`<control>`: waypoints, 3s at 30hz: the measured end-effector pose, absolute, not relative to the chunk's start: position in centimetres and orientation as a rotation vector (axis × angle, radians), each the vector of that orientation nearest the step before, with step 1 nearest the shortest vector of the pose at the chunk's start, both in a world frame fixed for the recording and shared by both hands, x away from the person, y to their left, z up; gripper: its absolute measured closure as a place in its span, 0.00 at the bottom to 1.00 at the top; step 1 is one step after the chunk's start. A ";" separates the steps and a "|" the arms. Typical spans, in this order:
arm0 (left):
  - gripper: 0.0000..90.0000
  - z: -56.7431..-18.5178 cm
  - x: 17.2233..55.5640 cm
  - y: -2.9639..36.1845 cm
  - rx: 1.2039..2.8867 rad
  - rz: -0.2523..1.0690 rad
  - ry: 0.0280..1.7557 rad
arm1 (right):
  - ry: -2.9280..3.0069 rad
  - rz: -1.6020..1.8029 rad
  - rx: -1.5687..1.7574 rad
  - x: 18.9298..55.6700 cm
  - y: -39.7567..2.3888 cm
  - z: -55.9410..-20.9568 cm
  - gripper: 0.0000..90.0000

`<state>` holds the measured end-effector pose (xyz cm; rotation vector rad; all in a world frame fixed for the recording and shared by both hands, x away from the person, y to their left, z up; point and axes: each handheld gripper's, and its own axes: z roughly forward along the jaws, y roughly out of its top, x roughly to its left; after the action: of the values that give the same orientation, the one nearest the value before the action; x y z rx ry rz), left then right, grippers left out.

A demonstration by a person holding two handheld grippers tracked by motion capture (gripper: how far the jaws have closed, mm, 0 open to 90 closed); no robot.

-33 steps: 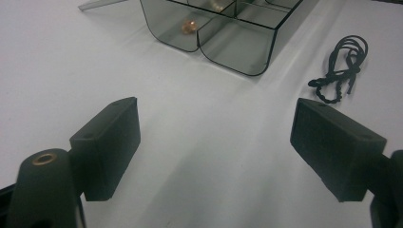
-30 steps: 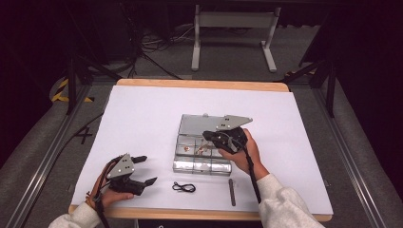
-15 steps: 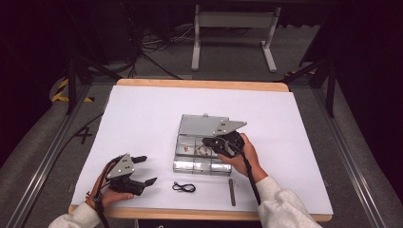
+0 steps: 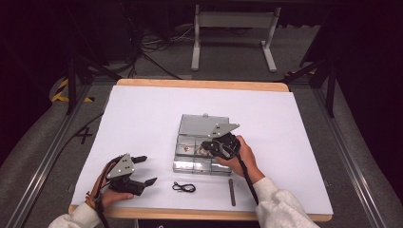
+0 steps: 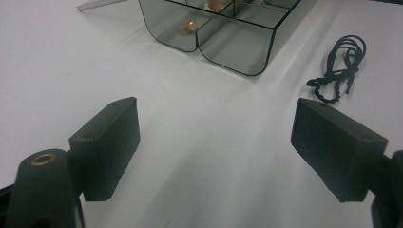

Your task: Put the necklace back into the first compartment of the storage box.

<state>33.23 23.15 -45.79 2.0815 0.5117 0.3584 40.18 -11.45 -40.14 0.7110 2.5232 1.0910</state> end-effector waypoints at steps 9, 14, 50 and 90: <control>0.19 -45.8 33.2 23.1 2.078 0.354 0.513 | 2.515 1.085 0.720 40.2 -11.7 -40.3 0.92; 0.19 -45.8 33.2 23.1 2.079 0.358 0.511 | 2.479 1.142 0.714 39.2 -13.1 -39.2 0.91; 0.19 -45.8 33.2 23.0 2.094 0.369 0.505 | 2.571 1.148 0.758 29.9 -21.2 -43.8 0.87; 0.18 -45.8 33.1 23.0 2.100 0.383 0.507 | 2.519 1.146 0.837 31.4 -21.3 -44.9 0.97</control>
<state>33.11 22.95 -45.79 2.0999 0.5070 0.3827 31.37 -21.29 -44.89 0.8374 2.5190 1.1457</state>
